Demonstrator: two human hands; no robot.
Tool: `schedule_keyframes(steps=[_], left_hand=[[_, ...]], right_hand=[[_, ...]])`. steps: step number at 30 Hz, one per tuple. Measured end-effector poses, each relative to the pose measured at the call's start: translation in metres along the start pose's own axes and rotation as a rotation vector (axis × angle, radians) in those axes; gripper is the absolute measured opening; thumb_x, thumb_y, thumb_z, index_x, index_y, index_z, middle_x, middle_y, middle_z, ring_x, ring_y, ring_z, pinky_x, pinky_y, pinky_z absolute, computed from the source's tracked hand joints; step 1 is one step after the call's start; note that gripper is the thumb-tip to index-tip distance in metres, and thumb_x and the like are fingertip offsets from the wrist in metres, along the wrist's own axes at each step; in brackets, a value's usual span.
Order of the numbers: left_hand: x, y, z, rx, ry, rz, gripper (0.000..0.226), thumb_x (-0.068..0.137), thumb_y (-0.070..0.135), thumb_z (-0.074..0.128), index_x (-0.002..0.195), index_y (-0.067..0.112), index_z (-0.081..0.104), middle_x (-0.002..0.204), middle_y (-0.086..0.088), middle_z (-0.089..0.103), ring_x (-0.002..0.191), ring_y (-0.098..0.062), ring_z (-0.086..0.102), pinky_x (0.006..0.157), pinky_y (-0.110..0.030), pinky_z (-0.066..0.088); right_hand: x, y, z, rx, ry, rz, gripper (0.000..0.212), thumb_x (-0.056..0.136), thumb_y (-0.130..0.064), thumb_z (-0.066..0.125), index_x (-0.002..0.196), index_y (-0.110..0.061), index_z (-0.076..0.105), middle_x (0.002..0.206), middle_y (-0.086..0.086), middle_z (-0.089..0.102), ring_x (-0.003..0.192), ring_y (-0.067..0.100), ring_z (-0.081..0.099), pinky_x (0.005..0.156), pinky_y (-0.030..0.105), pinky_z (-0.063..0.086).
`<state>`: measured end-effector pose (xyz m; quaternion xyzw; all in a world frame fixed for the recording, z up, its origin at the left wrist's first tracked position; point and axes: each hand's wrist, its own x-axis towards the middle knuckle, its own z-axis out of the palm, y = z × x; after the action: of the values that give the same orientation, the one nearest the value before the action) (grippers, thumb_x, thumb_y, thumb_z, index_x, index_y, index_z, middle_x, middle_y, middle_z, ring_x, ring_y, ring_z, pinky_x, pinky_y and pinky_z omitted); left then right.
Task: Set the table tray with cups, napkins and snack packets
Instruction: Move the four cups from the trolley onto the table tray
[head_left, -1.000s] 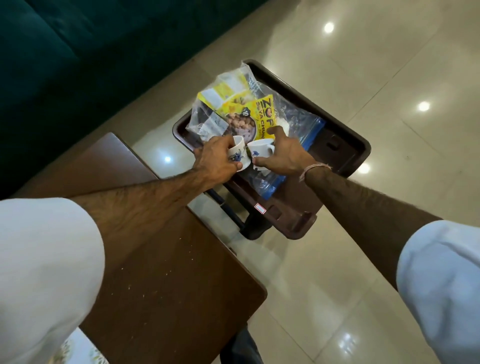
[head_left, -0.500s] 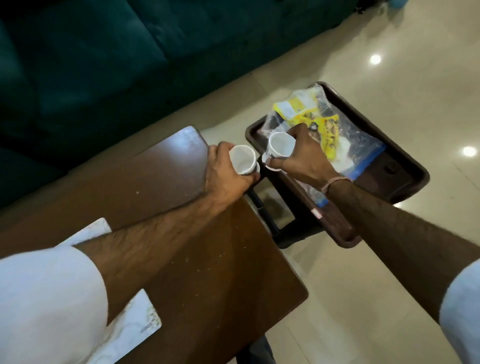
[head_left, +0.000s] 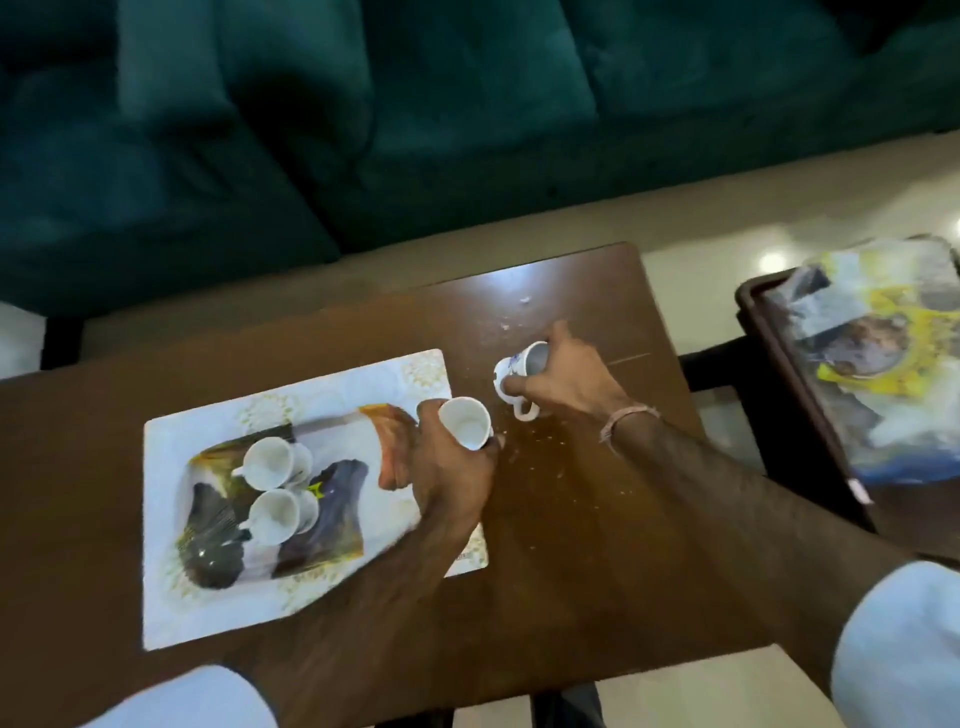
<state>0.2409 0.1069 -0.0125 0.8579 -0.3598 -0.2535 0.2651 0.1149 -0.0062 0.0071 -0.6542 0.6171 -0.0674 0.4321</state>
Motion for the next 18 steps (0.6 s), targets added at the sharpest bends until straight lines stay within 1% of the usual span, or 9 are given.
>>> schedule_keyframes(steps=[2, 3, 6, 8, 10, 12, 14, 16, 18], left_hand=[[0.002, -0.028, -0.017, -0.013, 0.027, -0.116, 0.072, 0.069, 0.037, 0.086, 0.125, 0.023, 0.042, 0.124, -0.001, 0.060, 0.113, -0.028, 0.059, 0.096, -0.039, 0.049], [0.002, -0.040, -0.023, -0.031, 0.037, -0.165, 0.072, 0.070, 0.035, 0.085, 0.126, 0.022, 0.042, 0.124, -0.003, 0.061, 0.113, -0.028, 0.060, 0.098, -0.042, 0.050], [0.004, -0.076, -0.045, -0.110, 0.128, -0.293, 0.061, 0.071, 0.028, 0.083, 0.120, 0.016, 0.048, 0.112, -0.005, 0.065, 0.107, -0.027, 0.063, 0.090, -0.035, 0.051], [0.007, -0.091, -0.054, -0.131, 0.202, -0.386, 0.062, 0.071, 0.026, 0.083, 0.120, 0.012, 0.047, 0.115, -0.009, 0.065, 0.107, -0.030, 0.062, 0.090, -0.035, 0.048], [0.009, -0.103, -0.062, -0.144, 0.235, -0.499, 0.071, 0.070, 0.028, 0.085, 0.124, 0.012, 0.042, 0.119, -0.011, 0.064, 0.107, -0.032, 0.062, 0.091, -0.040, 0.051], [0.009, -0.114, -0.066, -0.183, 0.243, -0.555, 0.075, 0.071, 0.029, 0.086, 0.128, 0.015, 0.039, 0.123, -0.010, 0.062, 0.109, -0.031, 0.061, 0.094, -0.043, 0.051], [0.009, -0.119, -0.064, -0.214, 0.242, -0.576, 0.077, 0.070, 0.029, 0.086, 0.130, 0.016, 0.039, 0.127, -0.007, 0.061, 0.113, -0.029, 0.060, 0.096, -0.042, 0.050], [0.010, -0.120, -0.060, -0.272, 0.251, -0.597, 0.080, 0.069, 0.028, 0.088, 0.131, 0.015, 0.039, 0.131, -0.008, 0.058, 0.118, -0.028, 0.057, 0.098, -0.041, 0.049], [0.009, -0.119, -0.056, -0.279, 0.250, -0.593, 0.083, 0.068, 0.028, 0.088, 0.134, 0.012, 0.040, 0.135, -0.010, 0.054, 0.122, -0.029, 0.054, 0.099, -0.040, 0.047]], right_hand=[[0.000, -0.027, 0.032, -0.023, -0.046, -0.002, 0.074, 0.070, -0.048, 0.076, 0.125, -0.009, 0.043, 0.105, 0.007, 0.060, 0.090, 0.027, 0.060, 0.073, 0.028, 0.046], [0.000, -0.038, 0.045, -0.028, -0.067, 0.003, 0.076, 0.071, -0.049, 0.075, 0.127, -0.009, 0.043, 0.111, 0.009, 0.063, 0.094, 0.030, 0.062, 0.076, 0.031, 0.050], [-0.002, -0.076, 0.092, -0.052, -0.152, 0.009, 0.077, 0.070, -0.060, 0.068, 0.127, -0.013, 0.046, 0.116, 0.012, 0.066, 0.100, 0.038, 0.065, 0.086, 0.042, 0.056], [-0.001, -0.095, 0.121, -0.095, -0.173, 0.012, 0.066, 0.073, -0.060, 0.062, 0.121, -0.015, 0.053, 0.113, 0.014, 0.068, 0.099, 0.039, 0.066, 0.085, 0.041, 0.056], [0.002, -0.111, 0.151, -0.145, -0.177, 0.014, 0.060, 0.079, -0.057, 0.057, 0.121, -0.014, 0.058, 0.120, 0.015, 0.066, 0.105, 0.038, 0.064, 0.085, 0.036, 0.051], [0.005, -0.125, 0.179, -0.205, -0.188, 0.026, 0.063, 0.080, -0.058, 0.054, 0.123, -0.011, 0.061, 0.126, 0.017, 0.064, 0.109, 0.038, 0.062, 0.083, 0.034, 0.048], [0.010, -0.132, 0.198, -0.259, -0.202, 0.042, 0.065, 0.078, -0.059, 0.051, 0.118, -0.009, 0.063, 0.124, 0.018, 0.065, 0.107, 0.039, 0.063, 0.079, 0.034, 0.045], [0.016, -0.136, 0.211, -0.316, -0.208, 0.066, 0.069, 0.075, -0.060, 0.051, 0.119, -0.008, 0.062, 0.124, 0.018, 0.065, 0.109, 0.039, 0.063, 0.082, 0.036, 0.048], [0.020, -0.137, 0.216, -0.397, -0.223, 0.064, 0.071, 0.074, -0.058, 0.054, 0.124, -0.008, 0.054, 0.128, 0.018, 0.061, 0.112, 0.040, 0.061, 0.086, 0.040, 0.050]])
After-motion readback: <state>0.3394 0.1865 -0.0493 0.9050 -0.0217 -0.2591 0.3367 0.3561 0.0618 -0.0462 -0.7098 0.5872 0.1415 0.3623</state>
